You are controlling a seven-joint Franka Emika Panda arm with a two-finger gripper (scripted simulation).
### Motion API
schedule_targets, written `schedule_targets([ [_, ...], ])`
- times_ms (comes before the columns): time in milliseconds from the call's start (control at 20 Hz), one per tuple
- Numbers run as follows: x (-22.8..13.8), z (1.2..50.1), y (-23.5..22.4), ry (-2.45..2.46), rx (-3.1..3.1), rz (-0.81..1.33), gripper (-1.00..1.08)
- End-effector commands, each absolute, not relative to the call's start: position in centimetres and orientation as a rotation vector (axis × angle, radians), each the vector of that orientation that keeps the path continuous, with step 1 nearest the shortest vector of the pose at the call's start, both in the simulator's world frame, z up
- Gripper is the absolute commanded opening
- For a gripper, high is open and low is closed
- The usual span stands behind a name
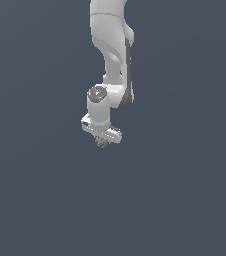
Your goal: Pick up the object and move it to a goal position.
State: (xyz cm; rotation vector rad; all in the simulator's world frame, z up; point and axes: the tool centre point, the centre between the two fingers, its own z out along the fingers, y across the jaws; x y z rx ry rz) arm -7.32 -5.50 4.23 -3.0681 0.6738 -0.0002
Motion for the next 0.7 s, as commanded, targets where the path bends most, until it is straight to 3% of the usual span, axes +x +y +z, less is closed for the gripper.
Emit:
schedule_targets([
  [0,-7.0,4.4,-4.4,0.672,-3.068,-0.001,-1.0],
  [650,-2.9,6.6,7.0,0.672,-3.069,-0.001,-1.0],
])
